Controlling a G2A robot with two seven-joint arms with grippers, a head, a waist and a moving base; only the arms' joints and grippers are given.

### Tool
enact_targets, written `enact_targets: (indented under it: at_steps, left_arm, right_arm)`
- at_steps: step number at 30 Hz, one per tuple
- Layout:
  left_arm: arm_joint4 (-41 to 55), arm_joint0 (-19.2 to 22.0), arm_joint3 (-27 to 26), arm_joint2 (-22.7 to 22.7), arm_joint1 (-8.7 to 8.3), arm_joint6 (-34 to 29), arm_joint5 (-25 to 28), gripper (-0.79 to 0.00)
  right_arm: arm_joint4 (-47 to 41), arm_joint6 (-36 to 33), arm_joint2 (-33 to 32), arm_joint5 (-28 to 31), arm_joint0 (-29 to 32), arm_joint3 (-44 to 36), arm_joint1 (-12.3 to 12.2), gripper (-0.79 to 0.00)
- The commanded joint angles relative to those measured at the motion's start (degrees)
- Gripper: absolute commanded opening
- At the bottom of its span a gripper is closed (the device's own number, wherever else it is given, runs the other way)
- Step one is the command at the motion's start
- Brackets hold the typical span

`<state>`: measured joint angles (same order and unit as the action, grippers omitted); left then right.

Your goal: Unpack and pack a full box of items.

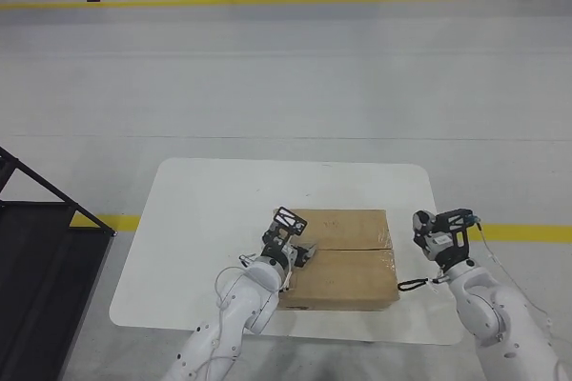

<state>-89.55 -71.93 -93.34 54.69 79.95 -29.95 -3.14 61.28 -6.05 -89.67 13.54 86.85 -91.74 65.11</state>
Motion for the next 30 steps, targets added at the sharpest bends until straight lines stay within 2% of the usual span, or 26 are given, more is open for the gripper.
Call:
enact_targets:
  at_steps: [1, 7, 11, 15, 18, 23, 30]
  left_arm:
    - [-0.36, 0.30, 0.21, -0.67, 0.19, 0.07, 0.02, 0.000]
    - [-0.74, 1.02, 1.12, -1.46, 0.63, 0.28, -0.16, 0.000]
    - [-1.15, 1.13, 1.42, -1.30, 0.74, 0.35, -0.08, 0.000]
    - [-1.74, 0.78, 1.10, -0.68, 0.70, 0.17, 0.22, 0.000]
    - [-2.05, 0.26, 0.65, 0.28, 0.58, -0.02, 0.16, 0.000]
    - [-2.10, -0.30, -0.22, 1.05, 0.54, -0.29, 0.56, 0.000]
    - [-1.11, -2.05, -3.75, 1.87, 0.46, -1.24, 1.60, 0.000]
  right_arm:
    - [-1.20, 0.24, 0.53, -2.30, -0.02, 1.85, 0.25, -0.785]
    - [-0.98, 2.59, 5.95, -0.59, -0.79, 6.60, 1.06, -0.785]
    - [-4.31, 4.03, 9.49, 2.69, -1.90, 8.48, 1.76, -0.785]
    - [-5.49, 5.37, 11.40, 6.42, -2.67, 9.28, 2.05, -0.785]
    - [-4.67, 5.76, 12.33, 7.05, -3.23, 9.36, 2.17, -0.785]
    - [-4.09, 5.99, 12.51, 6.03, -3.61, 8.87, 2.27, -0.785]
    - [-6.25, 6.20, 8.59, -0.64, -2.14, 5.31, 2.16, -0.785]
